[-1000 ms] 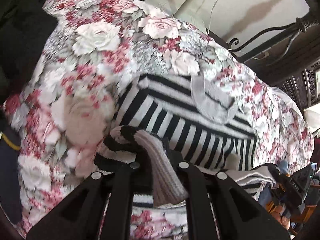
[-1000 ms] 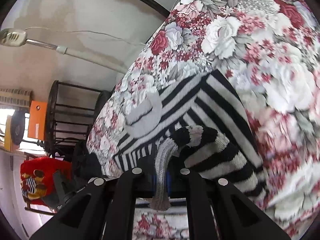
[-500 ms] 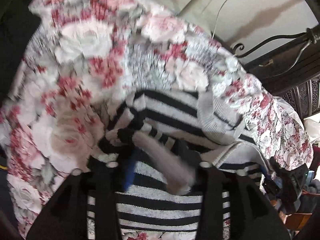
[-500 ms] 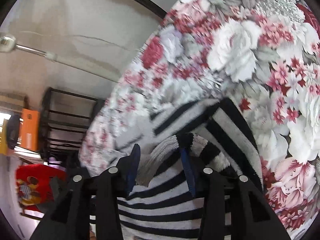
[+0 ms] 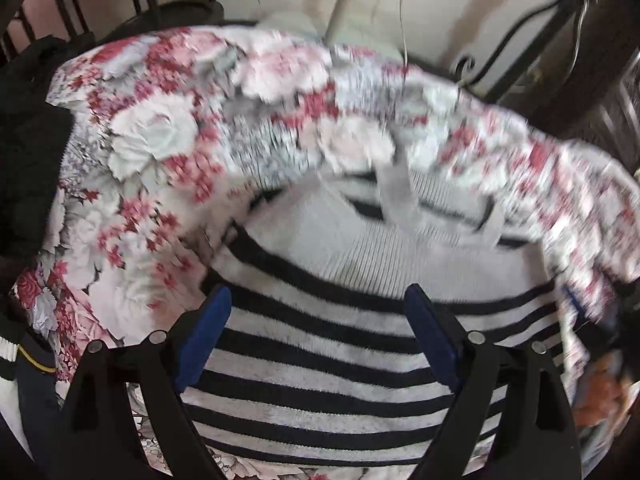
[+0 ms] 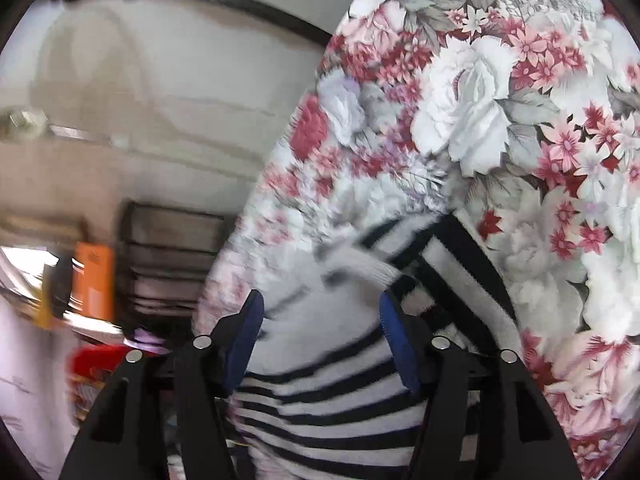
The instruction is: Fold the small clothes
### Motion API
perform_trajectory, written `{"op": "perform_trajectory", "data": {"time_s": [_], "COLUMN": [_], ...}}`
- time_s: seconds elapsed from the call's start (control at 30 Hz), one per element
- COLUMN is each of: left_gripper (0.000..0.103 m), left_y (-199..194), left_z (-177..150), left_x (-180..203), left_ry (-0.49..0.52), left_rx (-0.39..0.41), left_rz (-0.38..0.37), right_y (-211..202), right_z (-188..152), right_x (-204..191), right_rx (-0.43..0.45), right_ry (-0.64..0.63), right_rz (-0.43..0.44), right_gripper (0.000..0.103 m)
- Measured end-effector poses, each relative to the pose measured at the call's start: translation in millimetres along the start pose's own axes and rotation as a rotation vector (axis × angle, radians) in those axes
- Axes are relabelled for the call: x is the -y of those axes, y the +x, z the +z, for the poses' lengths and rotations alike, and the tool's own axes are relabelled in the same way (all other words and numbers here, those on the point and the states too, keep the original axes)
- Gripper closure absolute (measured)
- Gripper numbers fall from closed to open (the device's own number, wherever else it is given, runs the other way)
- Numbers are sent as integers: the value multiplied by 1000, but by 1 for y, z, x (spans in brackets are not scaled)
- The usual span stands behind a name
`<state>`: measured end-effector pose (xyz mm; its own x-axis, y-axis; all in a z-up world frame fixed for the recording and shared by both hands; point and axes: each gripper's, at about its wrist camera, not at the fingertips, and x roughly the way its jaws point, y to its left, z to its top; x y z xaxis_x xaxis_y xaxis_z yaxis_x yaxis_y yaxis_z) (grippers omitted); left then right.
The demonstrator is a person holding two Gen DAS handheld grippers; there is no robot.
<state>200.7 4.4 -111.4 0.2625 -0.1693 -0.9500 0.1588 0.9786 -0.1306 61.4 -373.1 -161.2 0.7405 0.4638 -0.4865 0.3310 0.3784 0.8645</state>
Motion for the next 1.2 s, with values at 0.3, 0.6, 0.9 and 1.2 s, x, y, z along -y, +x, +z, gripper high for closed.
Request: {"op": "perform_trajectory", "data": {"time_s": [0.3, 0.6, 0.9, 1.2], "left_gripper": [18, 6, 6, 4], "left_y": [24, 50, 7, 60], "left_z": [-4, -7, -50, -95], "left_x": [-4, -42, 53, 55], "left_ry": [20, -120, 250, 332], "left_rx": [-6, -90, 13, -114], "left_rz": [122, 202, 194, 274], "right_y": [39, 52, 86, 111], "right_z": [-40, -28, -121, -136], "right_x": [-59, -8, -66, -20], "right_rx": [-103, -64, -282, -406], "right_ry": [-405, -286, -577, -427], "right_rz": [-254, -483, -441, -492], "right_gripper": [77, 96, 94, 101]}}
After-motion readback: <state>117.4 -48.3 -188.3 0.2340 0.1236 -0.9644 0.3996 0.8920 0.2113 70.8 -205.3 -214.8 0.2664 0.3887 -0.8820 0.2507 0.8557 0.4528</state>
